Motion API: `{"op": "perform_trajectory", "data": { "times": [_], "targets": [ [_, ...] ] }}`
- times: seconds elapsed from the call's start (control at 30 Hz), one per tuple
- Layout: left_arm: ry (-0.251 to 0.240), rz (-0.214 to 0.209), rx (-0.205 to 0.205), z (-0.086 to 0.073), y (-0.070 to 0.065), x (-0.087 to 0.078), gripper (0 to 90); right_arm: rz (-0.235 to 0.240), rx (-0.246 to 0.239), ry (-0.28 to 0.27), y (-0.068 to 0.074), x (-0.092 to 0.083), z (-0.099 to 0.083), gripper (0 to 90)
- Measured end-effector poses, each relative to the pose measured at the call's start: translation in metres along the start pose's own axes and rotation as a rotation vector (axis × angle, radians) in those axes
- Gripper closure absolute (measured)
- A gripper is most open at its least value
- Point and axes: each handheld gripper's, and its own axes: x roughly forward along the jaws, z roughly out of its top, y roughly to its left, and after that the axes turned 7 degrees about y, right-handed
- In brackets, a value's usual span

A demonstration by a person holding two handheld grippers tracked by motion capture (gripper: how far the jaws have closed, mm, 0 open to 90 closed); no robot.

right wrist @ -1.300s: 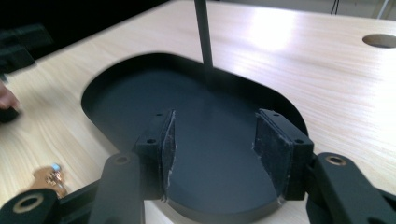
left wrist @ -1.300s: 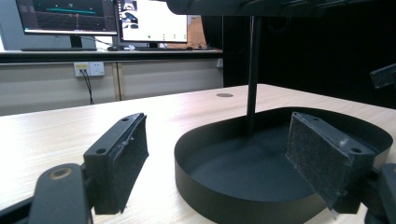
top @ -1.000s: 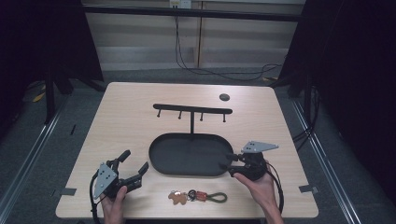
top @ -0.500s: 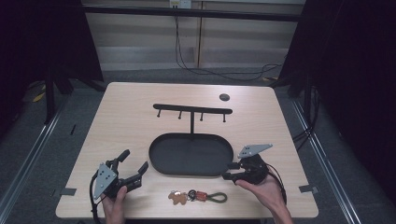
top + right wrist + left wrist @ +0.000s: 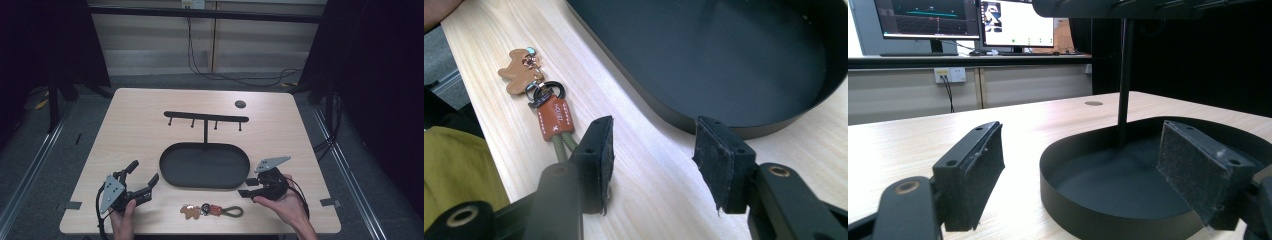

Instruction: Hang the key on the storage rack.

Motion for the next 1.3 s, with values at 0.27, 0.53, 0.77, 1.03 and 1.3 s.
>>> {"op": "perform_trajectory", "data": {
  "times": [0.27,0.53,0.77,1.03,1.3],
  "targets": [
    [0.0,-0.004,-0.007,0.0,0.0,0.0,18.3,0.049,-0.018,0.032,-0.002,0.01,-0.005,62.6],
    [0.0,-0.004,-0.002,0.0,0.0,0.0,18.1,0.067,-0.029,0.133,0.002,0.015,-0.003,72.2],
    [0.001,-0.003,-0.002,0.0,0.0,0.0,17.9,0.075,-0.052,0.221,0.005,0.026,0.0,72.8],
    [0.001,-0.001,-0.001,0.0,0.0,0.0,17.9,0.11,-0.079,0.252,0.012,0.031,0.002,79.5],
    [0.001,-0.003,-0.006,0.0,0.0,0.0,17.9,0.096,-0.121,0.3,0.017,0.038,0.001,82.9]
  ]
}}
